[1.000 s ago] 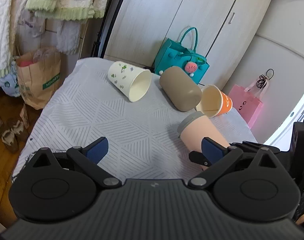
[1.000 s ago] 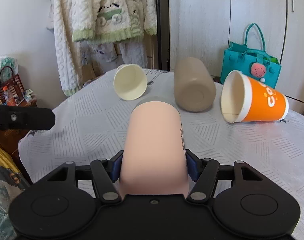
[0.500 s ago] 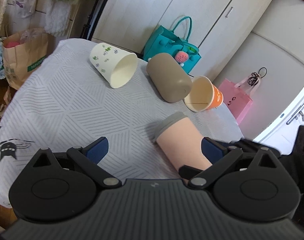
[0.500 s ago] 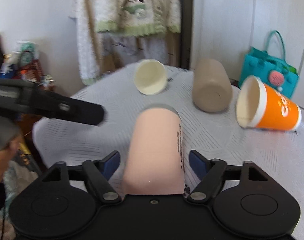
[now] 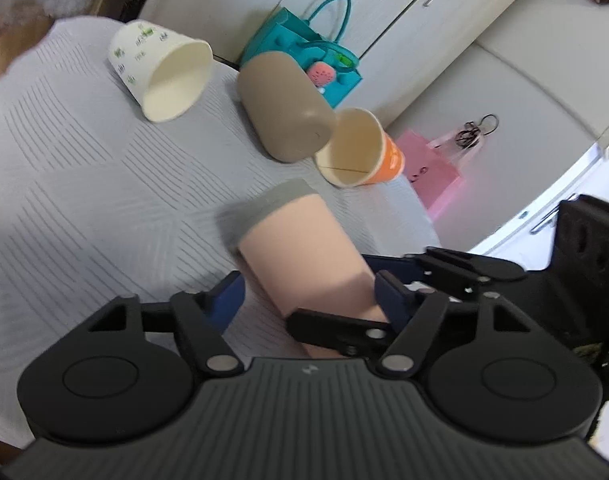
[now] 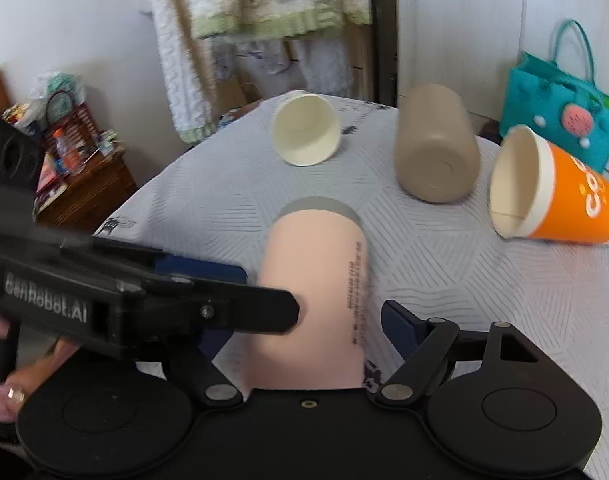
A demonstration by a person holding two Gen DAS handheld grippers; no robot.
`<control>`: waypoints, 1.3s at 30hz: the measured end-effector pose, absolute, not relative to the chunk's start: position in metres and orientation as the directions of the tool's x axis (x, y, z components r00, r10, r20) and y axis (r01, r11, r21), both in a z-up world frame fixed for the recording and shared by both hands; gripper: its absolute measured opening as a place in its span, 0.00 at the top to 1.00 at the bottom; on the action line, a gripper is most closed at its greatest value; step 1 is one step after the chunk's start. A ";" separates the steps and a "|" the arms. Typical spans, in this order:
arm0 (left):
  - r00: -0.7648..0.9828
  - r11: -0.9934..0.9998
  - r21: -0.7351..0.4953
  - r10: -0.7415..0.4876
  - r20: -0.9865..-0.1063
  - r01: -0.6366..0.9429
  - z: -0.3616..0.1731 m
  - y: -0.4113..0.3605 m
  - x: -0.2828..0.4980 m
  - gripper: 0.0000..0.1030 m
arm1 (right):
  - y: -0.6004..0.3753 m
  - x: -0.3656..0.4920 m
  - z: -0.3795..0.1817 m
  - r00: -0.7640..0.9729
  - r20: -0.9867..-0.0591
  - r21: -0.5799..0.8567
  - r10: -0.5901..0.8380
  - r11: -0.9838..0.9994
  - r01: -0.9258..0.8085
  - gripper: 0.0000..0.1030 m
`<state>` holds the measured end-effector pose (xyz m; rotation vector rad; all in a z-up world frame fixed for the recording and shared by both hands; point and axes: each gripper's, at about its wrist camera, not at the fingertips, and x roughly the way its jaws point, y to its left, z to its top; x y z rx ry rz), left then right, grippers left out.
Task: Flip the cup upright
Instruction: 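Turn the pink tumbler lid-up and lower it onto the table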
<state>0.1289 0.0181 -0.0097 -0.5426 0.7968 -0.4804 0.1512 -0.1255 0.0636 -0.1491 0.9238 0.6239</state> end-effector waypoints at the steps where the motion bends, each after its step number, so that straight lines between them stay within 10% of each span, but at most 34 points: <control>1: 0.604 0.750 -0.631 -0.600 -0.525 0.197 -0.011 0.018 0.130 0.36 | -0.127 0.149 0.061 0.443 -0.782 0.136 0.438 0.814 -0.565 0.25; 13: 0.623 0.749 -0.641 -0.584 -0.520 0.167 -0.021 0.001 0.139 0.22 | -0.138 0.154 0.049 0.456 -0.758 0.208 0.466 0.835 -0.509 0.34; 39: 0.791 0.878 -0.266 -0.475 -0.386 0.398 0.022 -0.027 0.121 0.41 | -0.147 0.127 0.058 0.713 -0.502 0.003 0.489 0.826 -0.564 0.35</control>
